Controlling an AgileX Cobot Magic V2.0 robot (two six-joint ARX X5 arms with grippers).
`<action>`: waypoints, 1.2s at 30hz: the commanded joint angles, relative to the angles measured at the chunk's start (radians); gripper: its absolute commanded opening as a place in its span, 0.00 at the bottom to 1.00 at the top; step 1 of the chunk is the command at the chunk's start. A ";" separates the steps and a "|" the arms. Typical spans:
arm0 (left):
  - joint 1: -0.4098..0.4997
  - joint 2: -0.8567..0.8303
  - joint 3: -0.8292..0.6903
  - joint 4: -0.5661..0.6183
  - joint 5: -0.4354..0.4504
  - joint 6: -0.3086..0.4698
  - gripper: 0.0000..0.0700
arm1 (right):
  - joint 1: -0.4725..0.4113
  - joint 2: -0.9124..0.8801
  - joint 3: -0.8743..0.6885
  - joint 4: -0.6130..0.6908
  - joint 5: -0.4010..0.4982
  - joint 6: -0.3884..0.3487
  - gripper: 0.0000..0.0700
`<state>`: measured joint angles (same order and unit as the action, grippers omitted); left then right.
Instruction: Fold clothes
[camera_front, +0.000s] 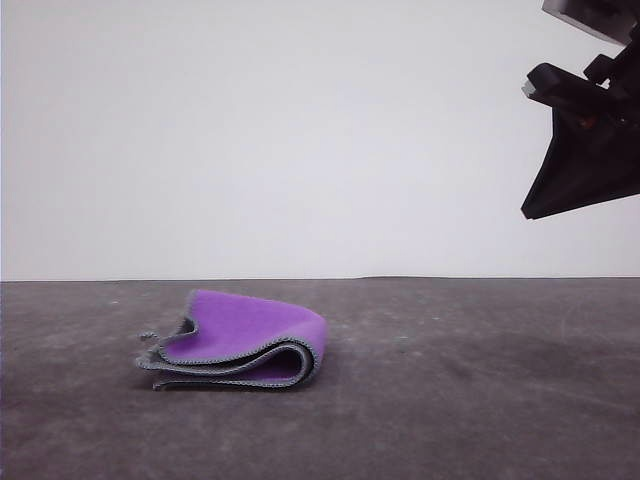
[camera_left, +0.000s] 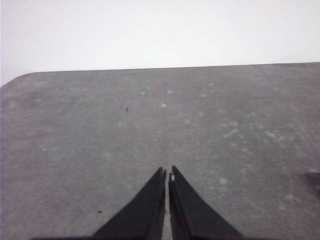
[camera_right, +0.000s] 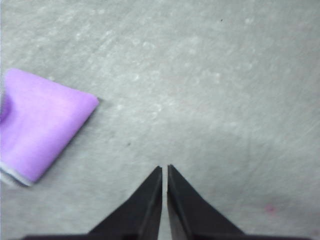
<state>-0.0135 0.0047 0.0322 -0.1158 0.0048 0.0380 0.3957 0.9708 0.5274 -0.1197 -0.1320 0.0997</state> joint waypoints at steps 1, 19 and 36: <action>0.001 -0.001 -0.020 0.011 -0.001 0.013 0.00 | -0.003 -0.028 0.006 -0.019 0.037 -0.112 0.02; 0.001 -0.001 -0.020 0.011 -0.001 0.013 0.00 | -0.338 -0.791 -0.452 -0.022 0.136 -0.058 0.02; 0.001 -0.001 -0.020 0.011 -0.001 0.013 0.00 | -0.406 -0.967 -0.515 -0.038 0.159 -0.055 0.02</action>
<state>-0.0135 0.0045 0.0322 -0.1158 0.0048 0.0383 -0.0082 0.0040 0.0158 -0.1650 0.0235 0.0341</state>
